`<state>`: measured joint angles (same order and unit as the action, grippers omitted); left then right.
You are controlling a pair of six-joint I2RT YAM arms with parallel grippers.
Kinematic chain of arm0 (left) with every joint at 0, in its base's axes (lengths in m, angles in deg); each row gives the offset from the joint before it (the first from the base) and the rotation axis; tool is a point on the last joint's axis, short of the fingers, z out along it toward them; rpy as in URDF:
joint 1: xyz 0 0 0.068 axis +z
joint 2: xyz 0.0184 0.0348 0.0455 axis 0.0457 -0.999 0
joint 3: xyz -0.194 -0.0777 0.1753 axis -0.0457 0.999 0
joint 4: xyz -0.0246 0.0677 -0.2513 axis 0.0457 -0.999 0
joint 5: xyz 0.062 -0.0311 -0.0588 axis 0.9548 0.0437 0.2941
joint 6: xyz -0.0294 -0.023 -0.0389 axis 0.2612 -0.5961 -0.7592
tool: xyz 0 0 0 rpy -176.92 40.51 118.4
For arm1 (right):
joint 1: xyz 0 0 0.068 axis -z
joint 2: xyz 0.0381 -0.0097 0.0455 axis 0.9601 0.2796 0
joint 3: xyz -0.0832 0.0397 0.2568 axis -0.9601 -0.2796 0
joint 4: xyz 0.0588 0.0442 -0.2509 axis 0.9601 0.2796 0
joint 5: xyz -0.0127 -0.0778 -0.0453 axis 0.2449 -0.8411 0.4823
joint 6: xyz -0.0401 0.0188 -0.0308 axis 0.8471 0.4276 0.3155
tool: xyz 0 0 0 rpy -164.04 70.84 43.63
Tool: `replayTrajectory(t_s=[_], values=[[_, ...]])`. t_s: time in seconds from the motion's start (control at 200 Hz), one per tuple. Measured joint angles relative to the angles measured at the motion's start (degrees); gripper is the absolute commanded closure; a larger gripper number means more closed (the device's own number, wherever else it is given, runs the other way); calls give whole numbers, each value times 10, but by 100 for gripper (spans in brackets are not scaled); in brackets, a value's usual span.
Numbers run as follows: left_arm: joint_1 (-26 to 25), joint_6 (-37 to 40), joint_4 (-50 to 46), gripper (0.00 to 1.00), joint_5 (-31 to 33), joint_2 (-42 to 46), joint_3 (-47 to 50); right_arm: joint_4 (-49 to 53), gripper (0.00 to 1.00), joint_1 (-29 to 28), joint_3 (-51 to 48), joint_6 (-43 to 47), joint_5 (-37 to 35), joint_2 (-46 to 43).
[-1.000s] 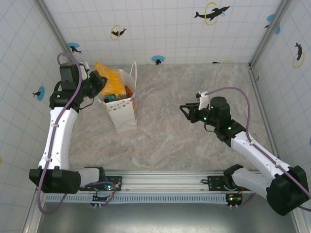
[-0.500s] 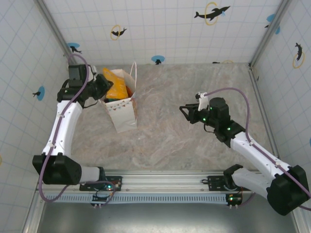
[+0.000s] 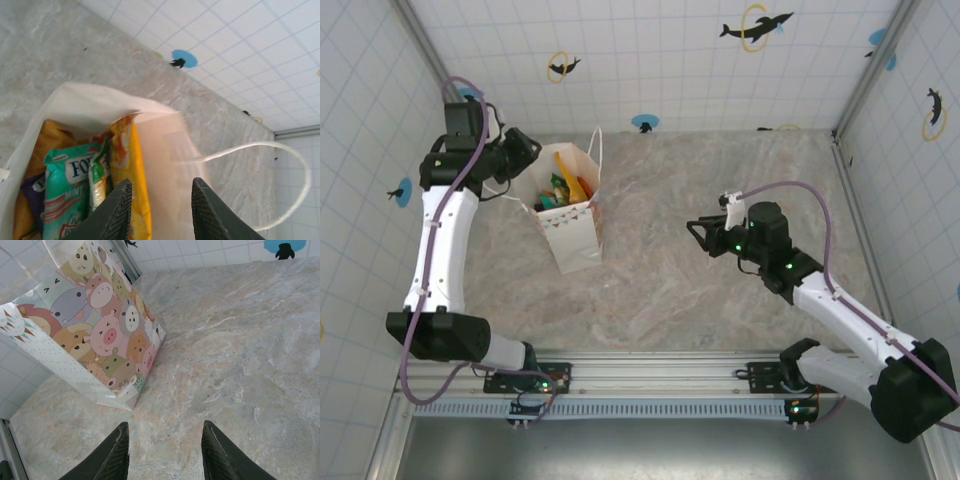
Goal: Place the snacks into the paper bag
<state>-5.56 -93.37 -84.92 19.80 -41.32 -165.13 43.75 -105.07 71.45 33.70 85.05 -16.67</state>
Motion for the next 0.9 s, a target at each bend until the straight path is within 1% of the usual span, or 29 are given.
replayTrajectory(t_s=[0.12, 0.235, 0.35, 0.46, 0.515, 0.565, 0.615, 0.901], values=[[-3, 0, 10, 72, -25, 3, 7, 0, 59, -6, 0, 2, 1, 10], [-24, -1, 24, 75, -40, -1, 30, 5, 59, -14, 5, 4, 2, 18], [-45, -2, 39, 77, -47, -16, 47, 6, 59, -21, 8, 6, 2, 19], [-51, -2, 49, 78, -48, -35, 62, 15, 59, -24, 9, 10, 1, 20], [-51, -1, 54, 81, -48, -41, 74, 17, 59, -24, 8, 12, 0, 20], [-51, 2, 58, 84, -44, -45, 88, 17, 59, -25, 9, 14, 0, 20], [-51, 7, 57, 85, -37, -51, 97, 18, 59, -25, 8, 15, -1, 20], [-52, 39, 14, 87, 48, -79, 100, 20, 60, -25, 9, 19, -3, 21]])
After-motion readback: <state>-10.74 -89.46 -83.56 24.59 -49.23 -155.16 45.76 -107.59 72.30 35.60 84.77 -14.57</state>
